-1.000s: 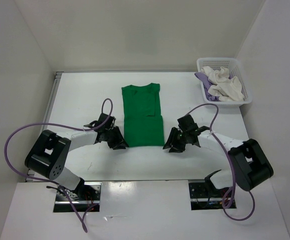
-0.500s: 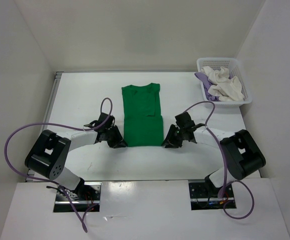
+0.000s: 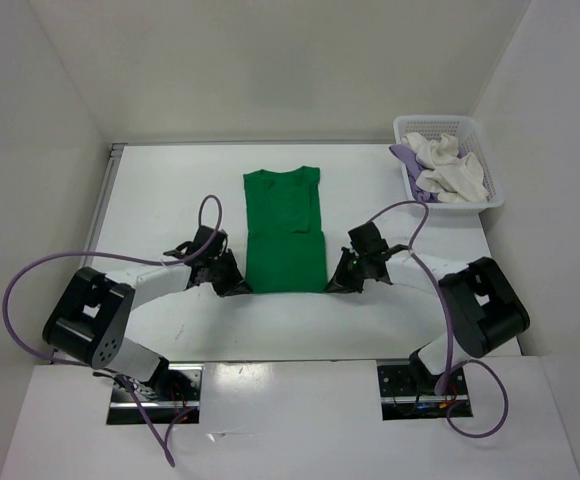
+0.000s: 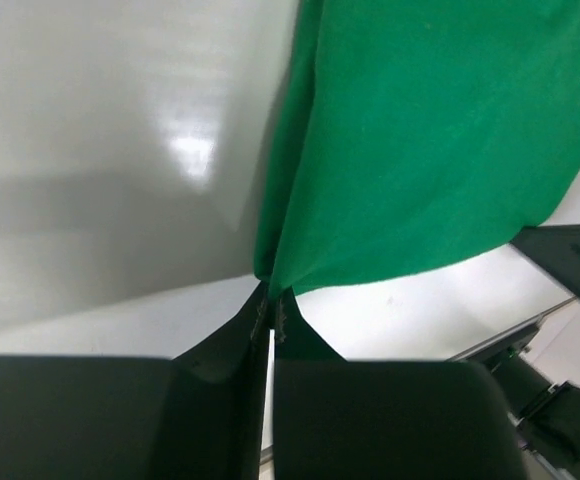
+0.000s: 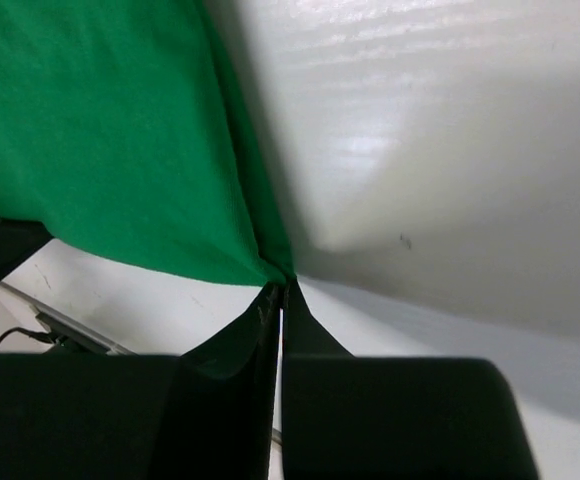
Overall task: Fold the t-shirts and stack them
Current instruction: Grab one side of the 2/3 rectangular tshirt with both arms
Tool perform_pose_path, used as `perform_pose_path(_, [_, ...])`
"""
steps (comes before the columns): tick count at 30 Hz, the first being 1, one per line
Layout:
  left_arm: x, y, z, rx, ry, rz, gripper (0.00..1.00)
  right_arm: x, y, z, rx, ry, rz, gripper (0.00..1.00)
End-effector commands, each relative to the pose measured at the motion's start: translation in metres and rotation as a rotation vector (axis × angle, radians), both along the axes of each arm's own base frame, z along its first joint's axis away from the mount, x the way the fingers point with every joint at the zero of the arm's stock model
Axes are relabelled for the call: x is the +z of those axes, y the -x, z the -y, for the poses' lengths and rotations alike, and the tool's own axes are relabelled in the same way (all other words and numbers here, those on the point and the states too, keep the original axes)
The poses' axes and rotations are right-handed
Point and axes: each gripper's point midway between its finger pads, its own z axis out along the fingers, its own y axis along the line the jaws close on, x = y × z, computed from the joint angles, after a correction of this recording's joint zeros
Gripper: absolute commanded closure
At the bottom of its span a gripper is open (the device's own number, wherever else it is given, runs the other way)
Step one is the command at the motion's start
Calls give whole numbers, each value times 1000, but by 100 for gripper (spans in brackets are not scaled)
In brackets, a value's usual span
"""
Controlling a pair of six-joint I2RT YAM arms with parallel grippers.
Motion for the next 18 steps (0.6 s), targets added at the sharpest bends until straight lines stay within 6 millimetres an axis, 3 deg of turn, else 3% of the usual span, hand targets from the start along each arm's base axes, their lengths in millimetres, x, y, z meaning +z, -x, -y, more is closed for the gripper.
perform_pose_path(1, [-4, 29, -17, -43, -59, -35, 100, 12, 14, 5, -24, 28, 8, 100])
perform_pose_path(5, [0, 67, -26, -88, -48, -80, 100, 7, 71, -3, 18, 5, -75, 100])
perform_pose_path(8, [6, 96, -20, -110, -15, -129, 100, 29, 91, -12, 17, -69, -89, 100])
perform_pose_path(10, [22, 109, -17, -114, 42, -153, 100, 47, 97, -9, 16, -97, -72, 100])
perform_pose_path(11, [44, 101, -12, -109, 67, -102, 100, 62, 92, -13, 18, -115, -47, 100])
perform_pose_path(13, [62, 100, -16, -92, 59, -99, 100, 76, 89, -10, 26, -105, -35, 100])
perform_pose_path(15, [82, 86, -19, -81, 59, -45, 100, 95, 63, -8, 36, -95, 31, 100])
perform_pose_path(16, [100, 67, -21, -57, 68, -2, 100, 100, 53, -6, 38, -86, 49, 100])
perform_pose_path(18, [109, 45, -22, -60, 65, 29, 100, 111, 13, 3, 28, -51, 114, 100])
